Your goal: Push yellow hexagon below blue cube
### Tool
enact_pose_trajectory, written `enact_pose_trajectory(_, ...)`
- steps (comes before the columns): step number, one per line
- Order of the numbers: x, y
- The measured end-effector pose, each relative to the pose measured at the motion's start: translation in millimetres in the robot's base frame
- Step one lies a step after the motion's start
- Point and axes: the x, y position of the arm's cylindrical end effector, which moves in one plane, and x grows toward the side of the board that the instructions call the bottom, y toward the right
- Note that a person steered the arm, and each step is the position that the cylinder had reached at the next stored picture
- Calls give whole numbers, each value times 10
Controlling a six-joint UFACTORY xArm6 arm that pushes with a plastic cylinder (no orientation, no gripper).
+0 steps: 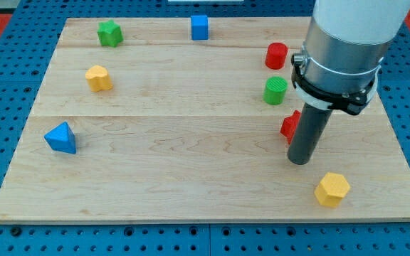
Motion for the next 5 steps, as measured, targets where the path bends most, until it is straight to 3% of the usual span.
enact_pose_trajectory(2, 182, 661)
enact_pose_trajectory(3, 574, 831)
enact_pose_trajectory(4, 638, 191)
enact_pose_trajectory(5, 403, -646)
